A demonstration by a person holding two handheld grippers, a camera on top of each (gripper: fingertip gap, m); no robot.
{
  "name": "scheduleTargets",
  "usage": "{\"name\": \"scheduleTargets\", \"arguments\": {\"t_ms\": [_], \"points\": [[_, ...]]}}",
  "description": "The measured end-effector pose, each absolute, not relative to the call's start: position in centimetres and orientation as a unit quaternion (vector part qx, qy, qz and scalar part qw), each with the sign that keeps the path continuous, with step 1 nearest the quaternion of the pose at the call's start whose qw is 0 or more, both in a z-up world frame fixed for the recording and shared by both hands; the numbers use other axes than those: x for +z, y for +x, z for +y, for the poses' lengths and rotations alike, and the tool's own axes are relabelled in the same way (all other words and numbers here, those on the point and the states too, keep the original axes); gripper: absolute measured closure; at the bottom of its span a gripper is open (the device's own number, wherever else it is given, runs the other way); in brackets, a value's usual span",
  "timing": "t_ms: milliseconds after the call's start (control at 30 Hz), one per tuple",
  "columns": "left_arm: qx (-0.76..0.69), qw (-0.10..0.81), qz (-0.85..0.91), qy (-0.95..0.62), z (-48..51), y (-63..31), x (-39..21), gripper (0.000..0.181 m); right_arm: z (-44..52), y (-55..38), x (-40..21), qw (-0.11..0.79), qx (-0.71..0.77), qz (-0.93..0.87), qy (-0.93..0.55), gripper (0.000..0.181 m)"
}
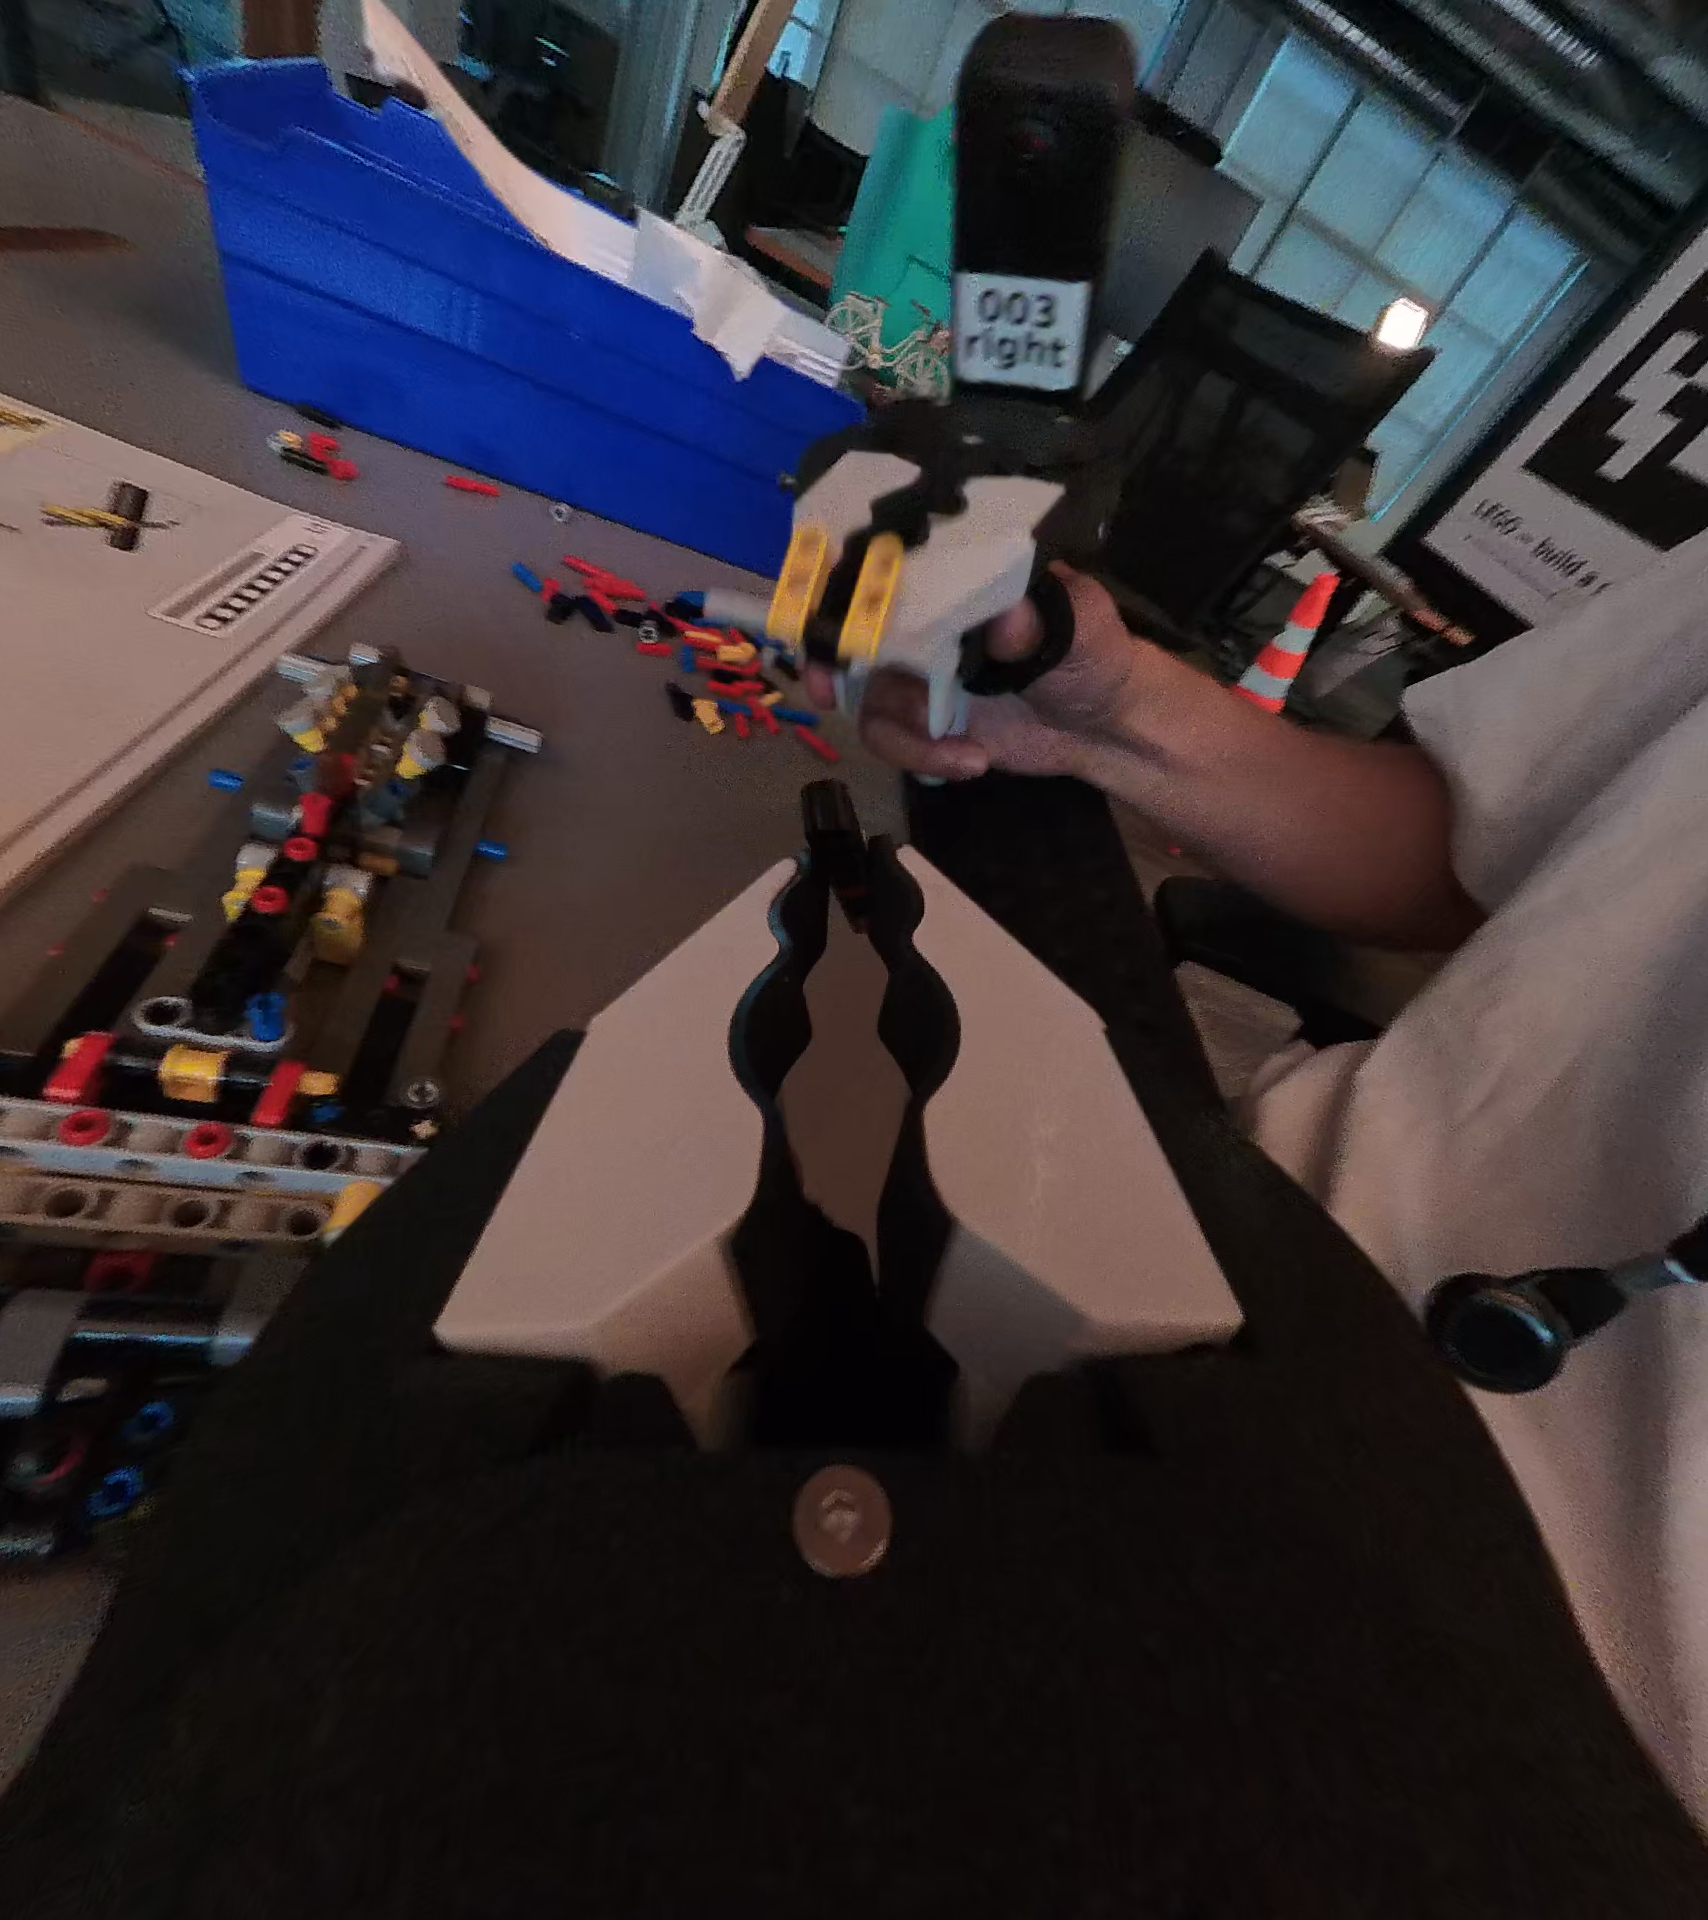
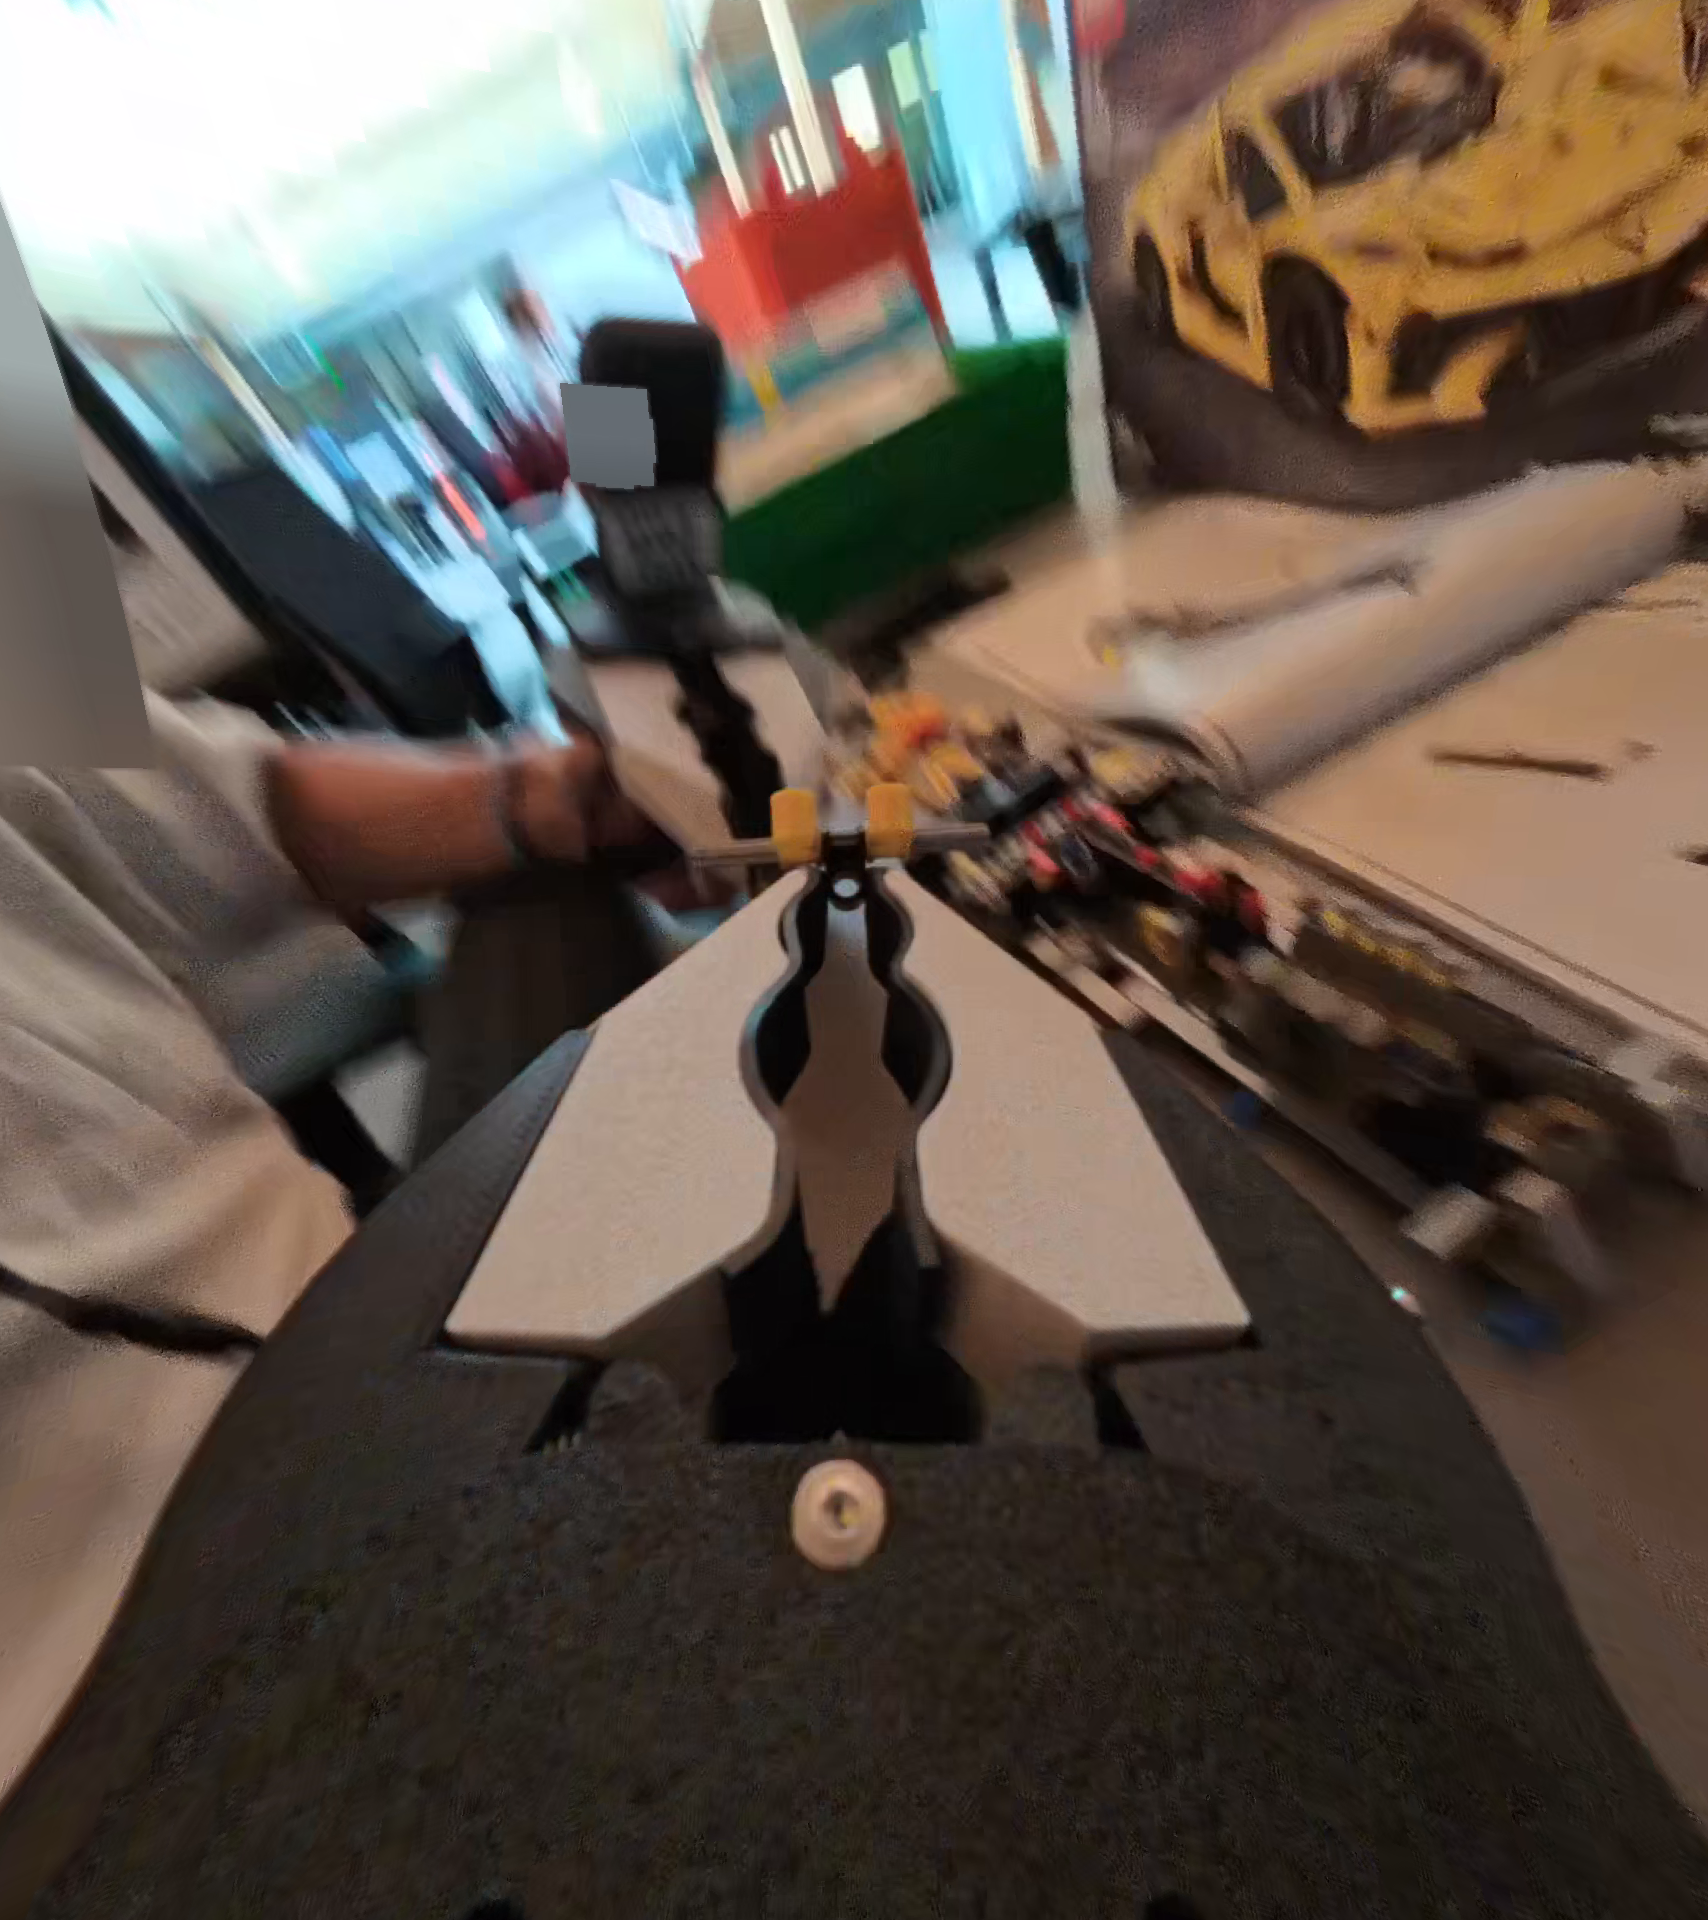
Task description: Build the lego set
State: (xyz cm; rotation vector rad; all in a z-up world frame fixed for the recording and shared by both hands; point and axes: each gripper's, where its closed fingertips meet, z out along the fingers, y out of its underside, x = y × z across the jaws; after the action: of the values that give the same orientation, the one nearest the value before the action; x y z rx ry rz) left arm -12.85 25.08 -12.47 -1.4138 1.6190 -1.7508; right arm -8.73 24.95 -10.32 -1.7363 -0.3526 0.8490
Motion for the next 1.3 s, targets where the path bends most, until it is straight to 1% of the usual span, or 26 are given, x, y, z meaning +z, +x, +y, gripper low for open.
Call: {"name": "scheduleTargets", "arguments": {"t_ms": [67,233,300,633,1300], "points": [[-0.637,0.164,0.567,-0.496,24.6,-12.9,-12.4,0.175,25.5,-10.0,-9.6,0.553,0.434,-0.108,-0.703,0.175],[-0.667,0.145,0.546,-0.485,24.6,-12.9,-11.5,0.175,25.7,-11.9,-10.0,0.491,0.529,-0.076,-0.688,0.175],[-0.670,0.151,0.540,-0.486,24.9,-12.9,-11.2,0.175,25.7,-12.0,-10.2,0.477,0.549,-0.065,-0.683,0.175],[-0.648,0.157,0.559,-0.493,24.8,-12.7,-12.0,0.175,26.0,-12.6,-10.6,0.463,0.558,-0.067,-0.686,0.175],[-0.650,0.158,0.551,-0.500,25.3,-12.6,-11.8,0.175,26.5,-12.3,-10.9,0.480,0.524,-0.082,-0.699,0.175]]}}
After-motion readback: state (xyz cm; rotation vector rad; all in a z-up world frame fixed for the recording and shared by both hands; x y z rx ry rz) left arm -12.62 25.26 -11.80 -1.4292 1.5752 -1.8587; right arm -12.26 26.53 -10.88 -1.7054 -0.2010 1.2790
